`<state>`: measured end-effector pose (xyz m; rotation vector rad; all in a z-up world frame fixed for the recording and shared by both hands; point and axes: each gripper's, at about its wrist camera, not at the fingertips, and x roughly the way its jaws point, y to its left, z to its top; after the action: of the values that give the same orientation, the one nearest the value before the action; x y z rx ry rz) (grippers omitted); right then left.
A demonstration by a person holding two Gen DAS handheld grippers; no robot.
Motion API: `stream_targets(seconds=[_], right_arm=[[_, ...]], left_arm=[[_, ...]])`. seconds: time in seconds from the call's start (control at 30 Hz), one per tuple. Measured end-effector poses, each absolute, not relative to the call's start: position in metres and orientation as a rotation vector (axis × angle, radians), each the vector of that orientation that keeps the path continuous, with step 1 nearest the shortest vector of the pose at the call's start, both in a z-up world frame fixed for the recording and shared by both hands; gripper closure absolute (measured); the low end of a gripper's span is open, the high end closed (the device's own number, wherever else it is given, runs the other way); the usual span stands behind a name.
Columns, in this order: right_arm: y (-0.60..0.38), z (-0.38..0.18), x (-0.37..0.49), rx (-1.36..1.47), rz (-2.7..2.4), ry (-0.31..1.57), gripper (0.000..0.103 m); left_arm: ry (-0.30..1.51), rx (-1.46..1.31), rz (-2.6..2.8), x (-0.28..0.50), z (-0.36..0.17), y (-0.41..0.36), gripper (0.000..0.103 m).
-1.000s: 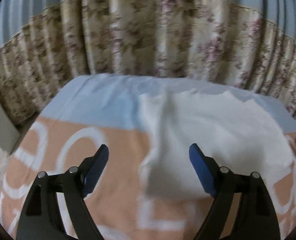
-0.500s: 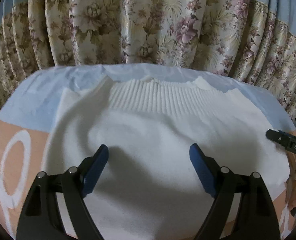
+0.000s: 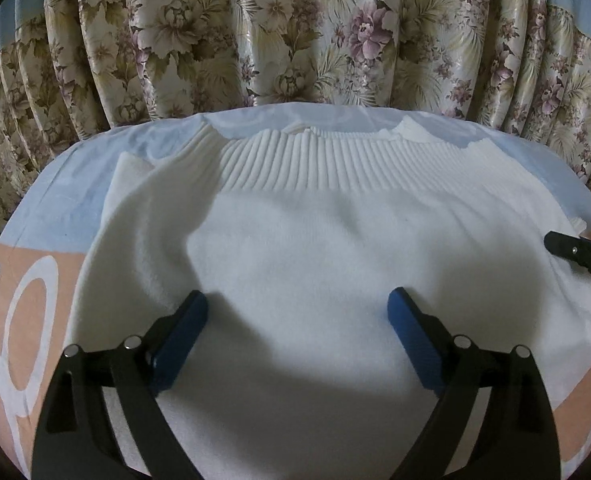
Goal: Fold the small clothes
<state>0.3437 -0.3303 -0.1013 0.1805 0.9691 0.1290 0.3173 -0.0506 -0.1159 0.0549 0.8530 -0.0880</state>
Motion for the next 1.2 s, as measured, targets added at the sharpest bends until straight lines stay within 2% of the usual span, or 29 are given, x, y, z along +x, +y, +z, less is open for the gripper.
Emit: stream_targets(seconds=[0.03,0.07,0.1,0.17,0.3,0.47,0.63,0.83,0.93,1.2], right_arm=[[-0.328,-0.101,0.344,0.193,0.152,0.971,0.039],[-0.325,-0.1,0.345,0.213,0.176,0.975,0.056],[-0.323,-0.099,0.346,0.231,0.185,0.979,0.064],[-0.32,-0.098,0.348,0.238,0.184,0.982,0.069],[-0.318,-0.097,0.347,0.239,0.183,0.976,0.072],[-0.319,-0.096,0.346,0.244,0.184,0.978,0.076],[-0.322,-0.084,0.347,0.261,0.196,0.965,0.079],[-0.306,-0.045,0.349,0.273,0.23,0.908,0.082],[-0.291,-0.021,0.355,0.279,0.265,0.885,0.082],[-0.245,0.006,0.371,0.341,0.343,0.889,0.082]], left_arm=[[0.853,0.057,-0.087,0.317,-0.117,-0.051,0.011],[0.854,0.058,-0.086,0.317,-0.116,-0.05,0.011],[0.854,0.062,-0.084,0.317,-0.117,-0.05,0.011],[0.853,0.055,-0.087,0.317,-0.115,-0.049,0.011],[0.842,-0.089,-0.166,0.312,-0.102,-0.047,0.011],[0.846,0.05,-0.153,0.307,-0.111,-0.078,0.01],[0.849,0.011,-0.171,0.308,-0.111,-0.073,0.01],[0.851,0.072,-0.136,0.308,-0.111,-0.08,0.008],[0.861,0.067,-0.124,0.31,-0.113,-0.078,0.003],[0.859,0.023,-0.154,0.31,-0.111,-0.072,0.003]])
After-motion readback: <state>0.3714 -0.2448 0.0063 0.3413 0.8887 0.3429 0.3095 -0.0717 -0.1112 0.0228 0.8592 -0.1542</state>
